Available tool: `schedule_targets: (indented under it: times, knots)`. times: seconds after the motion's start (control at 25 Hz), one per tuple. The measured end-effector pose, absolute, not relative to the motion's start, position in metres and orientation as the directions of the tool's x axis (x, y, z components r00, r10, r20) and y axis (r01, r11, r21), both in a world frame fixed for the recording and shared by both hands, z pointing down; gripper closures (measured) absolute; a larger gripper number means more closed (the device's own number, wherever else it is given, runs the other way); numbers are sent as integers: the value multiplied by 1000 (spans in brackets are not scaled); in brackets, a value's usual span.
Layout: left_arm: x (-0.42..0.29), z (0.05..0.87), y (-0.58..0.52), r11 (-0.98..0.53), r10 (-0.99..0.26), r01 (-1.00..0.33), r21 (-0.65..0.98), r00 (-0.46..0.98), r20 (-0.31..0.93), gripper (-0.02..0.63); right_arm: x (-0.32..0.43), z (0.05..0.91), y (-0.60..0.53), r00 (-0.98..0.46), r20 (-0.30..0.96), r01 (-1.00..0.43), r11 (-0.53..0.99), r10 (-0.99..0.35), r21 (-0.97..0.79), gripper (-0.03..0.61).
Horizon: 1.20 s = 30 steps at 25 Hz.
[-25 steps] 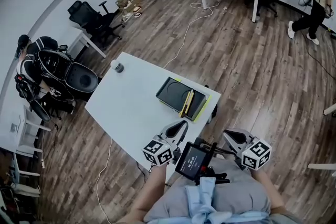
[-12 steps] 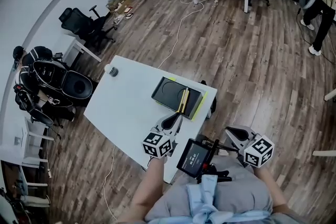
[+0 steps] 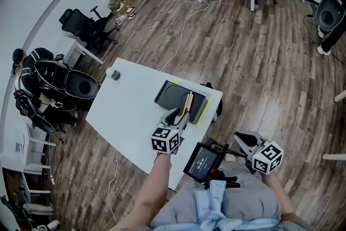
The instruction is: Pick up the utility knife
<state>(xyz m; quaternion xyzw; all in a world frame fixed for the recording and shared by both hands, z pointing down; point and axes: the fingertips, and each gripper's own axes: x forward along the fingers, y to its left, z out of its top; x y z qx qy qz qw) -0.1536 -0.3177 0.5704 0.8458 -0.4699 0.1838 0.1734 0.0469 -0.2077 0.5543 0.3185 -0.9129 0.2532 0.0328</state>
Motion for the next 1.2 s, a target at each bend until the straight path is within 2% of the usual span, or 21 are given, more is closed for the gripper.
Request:
schedule_targets:
  times: [0.68, 1.2]
  knots:
    - [-152, 639, -346, -422, -656, -906, 33, 330, 679, 457, 71, 564, -220, -771, 251, -627, 632, -585, -456, 548]
    - [-159, 673, -355, -416, -575, -909, 2, 265, 774, 457, 72, 569, -233, -765, 266, -635, 617, -586, -466, 548]
